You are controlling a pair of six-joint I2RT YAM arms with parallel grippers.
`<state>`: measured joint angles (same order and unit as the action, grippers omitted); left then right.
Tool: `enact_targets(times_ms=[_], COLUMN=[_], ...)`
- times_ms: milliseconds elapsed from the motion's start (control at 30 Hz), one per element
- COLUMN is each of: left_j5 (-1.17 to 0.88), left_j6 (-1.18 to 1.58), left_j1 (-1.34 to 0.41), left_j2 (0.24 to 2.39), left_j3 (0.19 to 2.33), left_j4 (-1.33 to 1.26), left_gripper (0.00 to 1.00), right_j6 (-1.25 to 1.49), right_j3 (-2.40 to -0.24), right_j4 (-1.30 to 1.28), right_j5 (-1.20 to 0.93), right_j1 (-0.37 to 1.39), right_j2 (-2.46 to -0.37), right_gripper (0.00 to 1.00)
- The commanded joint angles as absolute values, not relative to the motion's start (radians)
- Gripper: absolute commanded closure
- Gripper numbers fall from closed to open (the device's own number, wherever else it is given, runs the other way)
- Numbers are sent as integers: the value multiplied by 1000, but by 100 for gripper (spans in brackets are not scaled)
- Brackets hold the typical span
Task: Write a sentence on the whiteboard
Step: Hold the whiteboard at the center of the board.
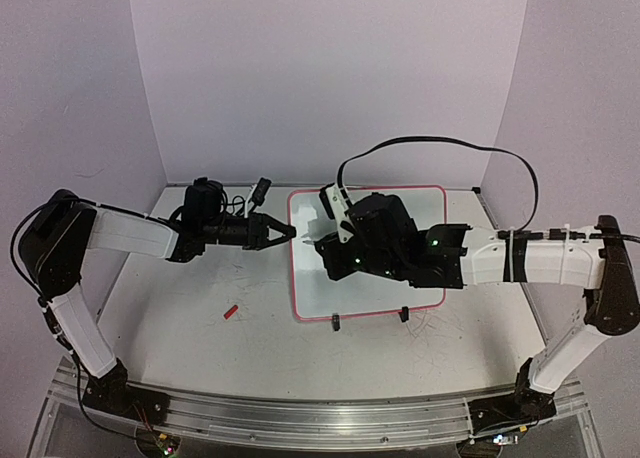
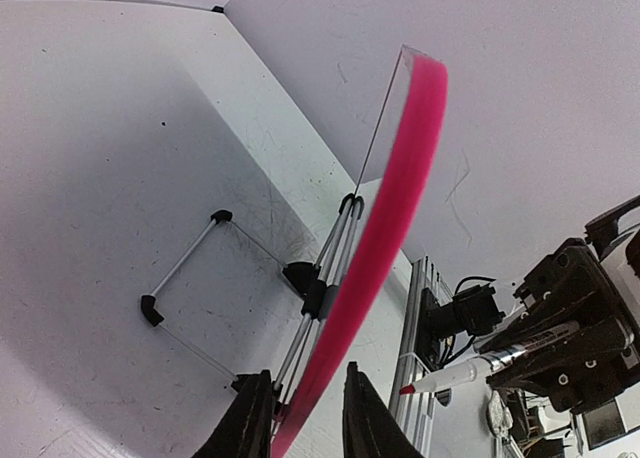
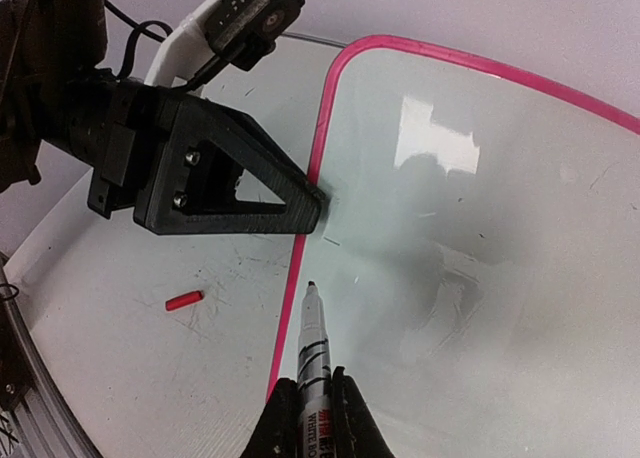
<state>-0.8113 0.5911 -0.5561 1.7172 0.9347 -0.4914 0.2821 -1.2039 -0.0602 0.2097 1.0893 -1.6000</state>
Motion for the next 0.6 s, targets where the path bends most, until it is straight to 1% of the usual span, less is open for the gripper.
enact_targets(times_ms=[0,300,567], left_j5=[-852,-899,-900], left_j6=[529,467,456], left_j1=[-551,-551,-552], left_j2=[1727,1729,1732], left_j3=[961,958,955], left_j4=[-528,-528,-528], left_gripper=[77,81,89], right_j6=[288,303,308], right_j3=[-1253,-1273,-1286], right_j4=[-9,-8,-8], right_j5=[227,237,270], right_j1=[1094,1094,1094], right_j2=[-1629,-1659,-1675], right_gripper=[100,100,100])
